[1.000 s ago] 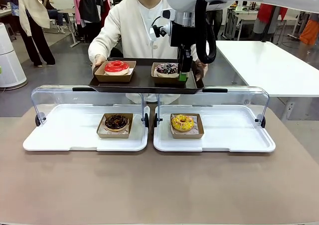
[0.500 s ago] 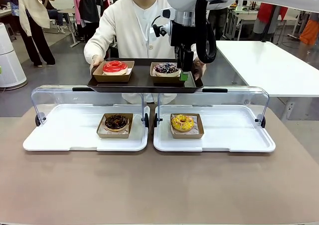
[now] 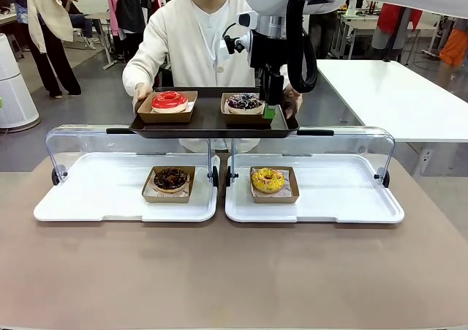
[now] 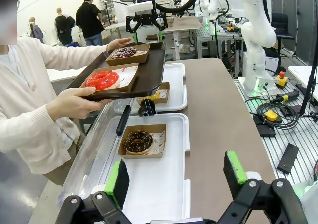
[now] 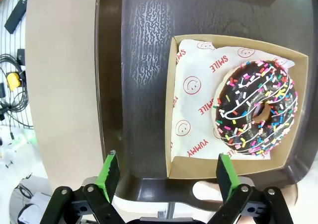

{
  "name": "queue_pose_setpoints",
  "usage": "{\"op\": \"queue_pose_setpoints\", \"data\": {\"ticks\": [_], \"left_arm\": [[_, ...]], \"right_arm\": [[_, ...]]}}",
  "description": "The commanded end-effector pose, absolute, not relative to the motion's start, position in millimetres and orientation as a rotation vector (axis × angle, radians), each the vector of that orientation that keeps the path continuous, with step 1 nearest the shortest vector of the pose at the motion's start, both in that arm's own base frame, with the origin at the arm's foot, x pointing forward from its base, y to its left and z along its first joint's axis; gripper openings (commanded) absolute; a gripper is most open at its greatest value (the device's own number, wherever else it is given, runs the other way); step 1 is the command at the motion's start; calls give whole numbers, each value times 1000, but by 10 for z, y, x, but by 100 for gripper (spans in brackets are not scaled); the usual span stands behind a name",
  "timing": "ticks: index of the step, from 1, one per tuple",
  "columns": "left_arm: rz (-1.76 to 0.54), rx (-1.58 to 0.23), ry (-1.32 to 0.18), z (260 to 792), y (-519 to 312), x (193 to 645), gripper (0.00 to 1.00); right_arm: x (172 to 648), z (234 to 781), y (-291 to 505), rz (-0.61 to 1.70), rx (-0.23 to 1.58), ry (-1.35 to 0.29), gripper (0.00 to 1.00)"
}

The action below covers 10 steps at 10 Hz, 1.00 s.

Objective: Provide the desired donut to the person.
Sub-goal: Place the picked Paper togo box onto the Handle tray extended by the person.

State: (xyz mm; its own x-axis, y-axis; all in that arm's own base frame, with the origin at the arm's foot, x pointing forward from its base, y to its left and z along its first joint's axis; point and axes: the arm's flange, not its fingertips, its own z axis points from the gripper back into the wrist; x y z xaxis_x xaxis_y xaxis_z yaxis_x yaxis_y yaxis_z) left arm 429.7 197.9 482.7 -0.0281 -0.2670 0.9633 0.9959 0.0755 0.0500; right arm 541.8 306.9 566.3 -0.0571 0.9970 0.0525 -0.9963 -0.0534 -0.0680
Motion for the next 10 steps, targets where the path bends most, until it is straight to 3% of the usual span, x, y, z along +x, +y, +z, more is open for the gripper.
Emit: {"op": "queue_pose_setpoints", "data": {"ticks": [1,3,7,10], "left_arm": [[-1287,-925,-1082,4823,1975,4281,100],[-1287,-925,-1082,4823,1975,4281,100],[-1287,-925,-1082,4823,1975,4281,100],[-1287,-925,-1082,4823,1975,4281,100]], "right_arm": [[5345,5644,2966,1656,47,-70,100],[5110,5747,2514,1692,109,-58,100],[4307,5745,944,1538,87,-38,100],[3927,5549,423,1492,89,-41,100]]}}
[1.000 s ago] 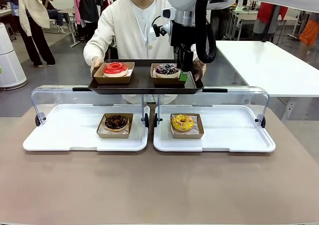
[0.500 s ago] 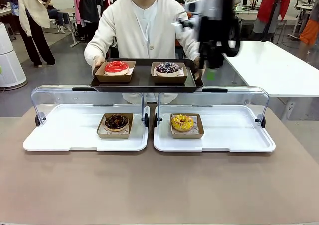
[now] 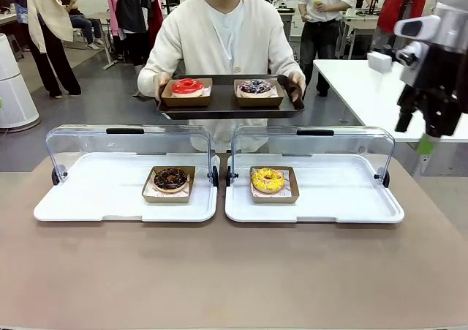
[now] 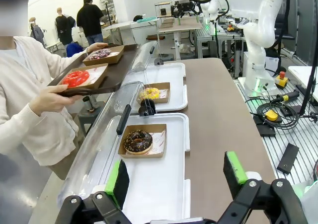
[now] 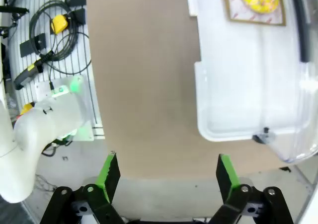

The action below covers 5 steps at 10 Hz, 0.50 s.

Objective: Provide the desired donut to the person.
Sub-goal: Place the picked Paper togo box onto the Handle tray extended by the person.

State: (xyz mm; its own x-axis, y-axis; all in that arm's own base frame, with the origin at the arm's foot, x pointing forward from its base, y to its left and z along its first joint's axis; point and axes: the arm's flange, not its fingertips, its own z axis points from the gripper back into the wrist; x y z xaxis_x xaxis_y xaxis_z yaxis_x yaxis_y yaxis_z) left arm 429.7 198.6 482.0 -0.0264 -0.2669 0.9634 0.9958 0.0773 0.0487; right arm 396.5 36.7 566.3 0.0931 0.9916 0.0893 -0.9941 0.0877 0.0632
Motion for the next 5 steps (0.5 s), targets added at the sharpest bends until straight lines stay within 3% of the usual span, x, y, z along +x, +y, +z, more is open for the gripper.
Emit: {"op": "queue_pose_setpoints", "data": {"ticks": [1,5], "left_arm": [[-1287,-925,-1082,4823,1975,4281,100],[-1287,-925,-1082,4823,1975,4281,100]], "right_arm": [[3919,5539,437,1498,72,-43,100],[3965,5663,367,1478,118,-26,100]]}}
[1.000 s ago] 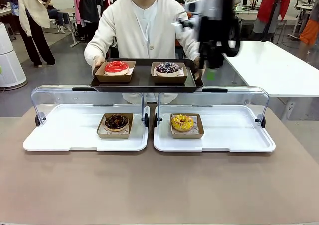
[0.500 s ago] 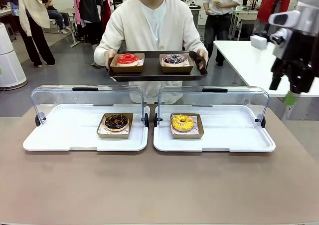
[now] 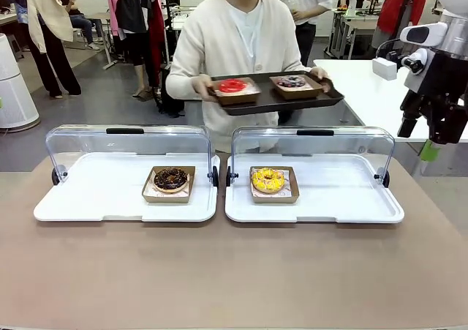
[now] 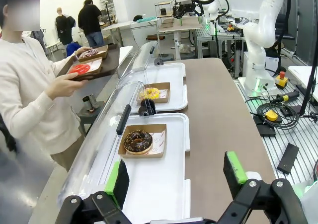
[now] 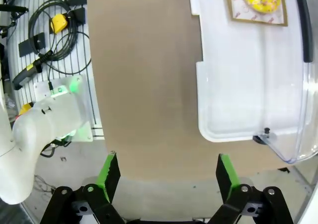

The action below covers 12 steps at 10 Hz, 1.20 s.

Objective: Provide the desired donut to the person.
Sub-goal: Place the picked Paper togo box onto the Handle tray extended by the person.

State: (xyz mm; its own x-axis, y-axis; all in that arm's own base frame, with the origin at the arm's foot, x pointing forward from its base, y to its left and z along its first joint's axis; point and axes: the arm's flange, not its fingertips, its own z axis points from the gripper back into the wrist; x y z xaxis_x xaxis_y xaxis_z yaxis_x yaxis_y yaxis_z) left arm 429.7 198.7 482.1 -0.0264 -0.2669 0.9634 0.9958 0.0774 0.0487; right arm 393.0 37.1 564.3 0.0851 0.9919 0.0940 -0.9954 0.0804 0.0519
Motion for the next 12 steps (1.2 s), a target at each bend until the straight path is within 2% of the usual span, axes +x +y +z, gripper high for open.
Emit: {"op": "queue_pose_setpoints", "data": {"ticks": [1,4,7,9,12], "left_arm": [[-1287,-925,-1082,4823,1975,4281,100],[-1287,-925,-1082,4823,1975,4281,100],[-1287,-925,-1082,4823,1975,4281,100],[-1287,-925,-1082,4823,1975,4281,100],[-1287,-925,-1082,4823,1975,4281,100]], "right_arm": [[3916,5636,368,1485,112,-36,100],[3932,5619,-460,1425,572,-514,100],[3662,5575,-1323,1267,738,-945,100],[3390,5572,-1702,1144,832,-1032,100],[3119,5580,-2049,1101,870,-1029,100]]}}
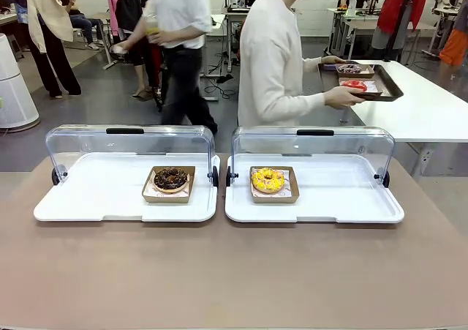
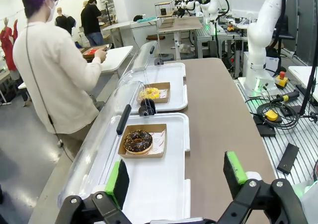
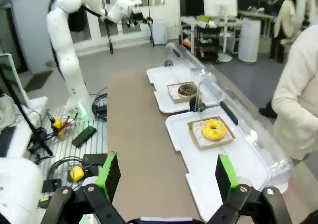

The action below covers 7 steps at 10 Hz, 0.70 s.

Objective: Provide the desired donut to the person.
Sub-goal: Place the picked Paper togo box onto the Handle tray extended by the person.

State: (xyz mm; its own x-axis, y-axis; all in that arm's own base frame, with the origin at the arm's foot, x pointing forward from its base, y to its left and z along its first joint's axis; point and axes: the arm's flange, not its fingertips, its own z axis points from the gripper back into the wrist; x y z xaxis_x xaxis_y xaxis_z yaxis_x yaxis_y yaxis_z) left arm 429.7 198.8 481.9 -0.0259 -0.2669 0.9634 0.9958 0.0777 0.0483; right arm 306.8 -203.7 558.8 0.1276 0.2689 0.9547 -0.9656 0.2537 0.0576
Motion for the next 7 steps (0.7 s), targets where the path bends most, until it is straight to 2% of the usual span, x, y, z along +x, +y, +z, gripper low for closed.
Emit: {"op": "queue_pose_setpoints", "data": {"ticks": [1,4,5,7], "left_arm": [[-1287,-925,-1082,4823,1975,4281,100],[-1287,-925,-1082,4823,1975,4281,100],[-1287,-925,-1082,4823,1975,4281,100],[-1287,-925,-1082,4823,1975,4281,100]], "right_arm": [[3120,5582,-2066,1112,861,-1004,100],[3288,5575,-1956,1185,842,-837,100],[3141,5556,-2028,1107,861,-942,100],[3141,5556,-2028,1107,861,-942,100]]}}
